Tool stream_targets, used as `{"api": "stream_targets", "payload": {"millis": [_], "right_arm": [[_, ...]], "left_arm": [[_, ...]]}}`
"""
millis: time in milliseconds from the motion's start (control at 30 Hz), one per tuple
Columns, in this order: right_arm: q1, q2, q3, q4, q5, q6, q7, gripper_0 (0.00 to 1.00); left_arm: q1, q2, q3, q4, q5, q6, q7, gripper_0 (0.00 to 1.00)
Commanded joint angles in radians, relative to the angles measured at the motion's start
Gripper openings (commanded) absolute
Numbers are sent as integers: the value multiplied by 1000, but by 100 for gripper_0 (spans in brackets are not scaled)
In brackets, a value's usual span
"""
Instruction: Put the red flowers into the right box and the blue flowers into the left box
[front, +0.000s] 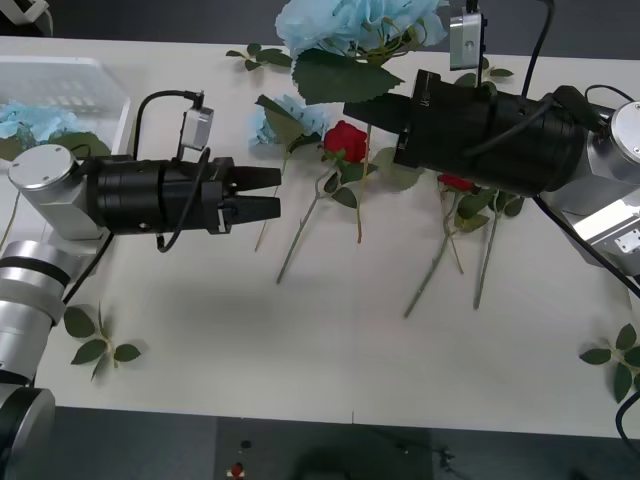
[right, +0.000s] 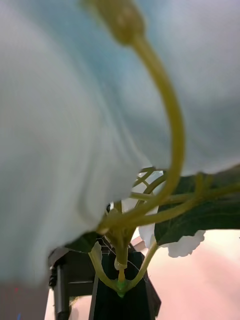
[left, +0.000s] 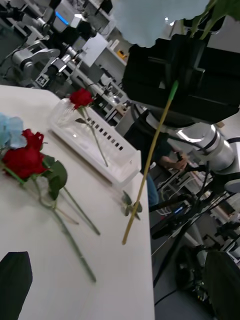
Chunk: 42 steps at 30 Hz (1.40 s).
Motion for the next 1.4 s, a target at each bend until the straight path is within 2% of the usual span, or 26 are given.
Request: {"api": "stream_targets", "payload": {"millis": [33,400,700,733,767,800,833,867,1400], "right_arm": [[-22,4,-17,-34,-6,-4,30,0],[-22,4,-17,-34,-6,-4,30,0],[-22,4,-17,-34,-6,-4,30,0],[-22,4,-17,-34,-6,-4,30,0],[-21,4,-17,-34,-6,-2,30,0],[-22,4,-17,-34,-5,-4,30,0],[-22,4,-17,-34,-6,-2,30,0],[-21,4,-17,-34,-6,-2,30,0],[-21,4,-17,-34,-6,2,30,0]], "left_arm": [[-8,-76,7,-13,18,19,-33,100],[-8,-217,-7,-6,-48,-35,-33,100],[-20,-265,-59,-6,-51,-130,-33,100],[-22,-268,-65,-6,-51,-141,-33,90],[-25,-269,-74,-6,-51,-155,-33,64],[-26,-271,-79,-6,-51,-162,-33,51],[-28,-272,-88,-6,-51,-178,-33,23],[-29,-272,-96,-6,-51,-191,-33,2],[-34,-269,-119,-6,-10,-271,-33,0]]}}
